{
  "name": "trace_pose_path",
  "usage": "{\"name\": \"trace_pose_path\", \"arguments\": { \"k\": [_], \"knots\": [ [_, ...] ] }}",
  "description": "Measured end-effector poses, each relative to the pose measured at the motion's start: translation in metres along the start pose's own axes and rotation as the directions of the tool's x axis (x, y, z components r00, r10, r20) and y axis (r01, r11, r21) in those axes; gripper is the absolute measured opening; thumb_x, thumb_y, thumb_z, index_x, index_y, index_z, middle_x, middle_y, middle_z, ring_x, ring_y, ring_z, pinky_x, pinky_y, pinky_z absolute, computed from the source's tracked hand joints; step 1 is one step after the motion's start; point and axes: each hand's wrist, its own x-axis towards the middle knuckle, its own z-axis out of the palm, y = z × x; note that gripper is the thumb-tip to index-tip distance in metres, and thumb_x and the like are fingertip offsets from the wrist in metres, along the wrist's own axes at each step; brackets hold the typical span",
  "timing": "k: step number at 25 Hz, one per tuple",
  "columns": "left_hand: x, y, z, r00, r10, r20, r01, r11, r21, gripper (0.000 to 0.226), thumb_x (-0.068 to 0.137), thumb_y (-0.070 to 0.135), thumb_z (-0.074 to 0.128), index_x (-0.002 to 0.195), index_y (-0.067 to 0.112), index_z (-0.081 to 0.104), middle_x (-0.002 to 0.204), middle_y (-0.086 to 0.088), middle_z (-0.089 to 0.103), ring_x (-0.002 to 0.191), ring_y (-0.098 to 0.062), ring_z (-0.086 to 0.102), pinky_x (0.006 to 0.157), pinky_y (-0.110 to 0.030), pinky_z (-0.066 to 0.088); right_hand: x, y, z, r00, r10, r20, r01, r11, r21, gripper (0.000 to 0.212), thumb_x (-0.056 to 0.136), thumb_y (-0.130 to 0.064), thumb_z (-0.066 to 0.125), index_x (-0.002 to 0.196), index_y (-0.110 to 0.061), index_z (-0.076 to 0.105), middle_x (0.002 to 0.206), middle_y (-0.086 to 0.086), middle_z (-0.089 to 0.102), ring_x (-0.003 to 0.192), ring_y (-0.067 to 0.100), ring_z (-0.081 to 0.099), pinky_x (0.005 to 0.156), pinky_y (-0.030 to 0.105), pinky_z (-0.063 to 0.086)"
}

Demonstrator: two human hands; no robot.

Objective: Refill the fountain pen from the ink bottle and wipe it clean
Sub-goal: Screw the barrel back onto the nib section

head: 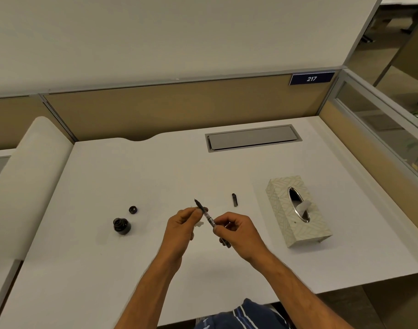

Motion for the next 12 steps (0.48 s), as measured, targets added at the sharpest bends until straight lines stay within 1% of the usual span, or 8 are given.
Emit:
{"name": "trace_pose_path", "arguments": {
  "k": [2, 3, 6, 8, 10, 12],
  "knots": [
    [0.0005, 0.0008, 0.0004, 1.000, 0.004, -0.012, -0.004, 1.000, 0.005, 0.018, 0.095, 0.026, 0.060, 0.099, 0.022, 0.077, 0.100, -0.004, 0.069, 0.074, -0.010, 0.055, 0.063, -0.028, 0.040, -0.0019, -0.0008, 0.0018, 1.000, -0.005, 0.011, 0.005, 1.000, -0.015, 0.007, 0.086, -0.014, 0.072, 0.090, -0.018, 0.075, 0.072, -0.001, 0.068, 0.060, 0.013, 0.063, 0.060, 0.025, 0.055],
    [0.0004, 0.0012, 0.0008, 1.000, 0.004, -0.013, -0.004, 1.000, 0.009, 0.017, 0.095, 0.025, 0.061, 0.098, 0.020, 0.077, 0.099, -0.003, 0.069, 0.073, -0.009, 0.055, 0.063, -0.028, 0.041, -0.0029, -0.0014, 0.0028, 1.000, -0.008, 0.016, 0.008, 1.000, -0.020, 0.007, 0.086, -0.014, 0.071, 0.091, -0.019, 0.075, 0.072, -0.001, 0.068, 0.060, 0.012, 0.063, 0.061, 0.024, 0.054],
    [-0.0007, 0.0010, 0.0021, 1.000, 0.009, -0.011, -0.009, 0.999, 0.032, 0.018, 0.095, 0.024, 0.060, 0.097, 0.020, 0.077, 0.092, -0.001, 0.066, 0.068, -0.011, 0.051, 0.062, -0.027, 0.041, -0.0035, -0.0031, 0.0052, 1.000, 0.012, 0.013, -0.012, 1.000, -0.011, 0.008, 0.089, -0.014, 0.068, 0.093, -0.017, 0.074, 0.070, 0.002, 0.066, 0.060, 0.012, 0.062, 0.061, 0.025, 0.054],
    [-0.0006, 0.0000, 0.0022, 1.000, 0.020, -0.003, -0.020, 0.999, 0.031, 0.019, 0.096, 0.025, 0.058, 0.098, 0.022, 0.077, 0.088, -0.001, 0.066, 0.066, -0.012, 0.047, 0.061, -0.027, 0.041, -0.0033, -0.0057, 0.0057, 0.999, 0.046, 0.018, -0.046, 0.999, 0.009, 0.012, 0.093, -0.015, 0.062, 0.094, -0.016, 0.074, 0.070, 0.004, 0.062, 0.061, 0.013, 0.058, 0.061, 0.028, 0.053],
    [-0.0004, -0.0006, 0.0018, 0.999, 0.031, 0.010, -0.032, 0.999, 0.033, 0.021, 0.098, 0.024, 0.056, 0.098, 0.024, 0.077, 0.085, 0.001, 0.065, 0.065, -0.013, 0.044, 0.060, -0.026, 0.041, -0.0049, -0.0078, 0.0068, 0.992, 0.108, 0.062, -0.112, 0.991, 0.079, 0.021, 0.099, -0.017, 0.053, 0.097, -0.012, 0.073, 0.073, 0.006, 0.057, 0.060, 0.013, 0.050, 0.055, 0.029, 0.048],
    [-0.0001, -0.0001, 0.0021, 0.999, 0.039, 0.019, -0.040, 0.999, 0.033, 0.023, 0.099, 0.023, 0.054, 0.098, 0.025, 0.077, 0.082, 0.005, 0.064, 0.065, -0.014, 0.043, 0.060, -0.026, 0.040, -0.0080, -0.0093, 0.0081, 0.971, 0.193, 0.142, -0.221, 0.948, 0.230, 0.030, 0.104, -0.019, 0.044, 0.105, -0.007, 0.071, 0.076, 0.004, 0.056, 0.057, 0.011, 0.042, 0.048, 0.027, 0.037]
  ]
}}
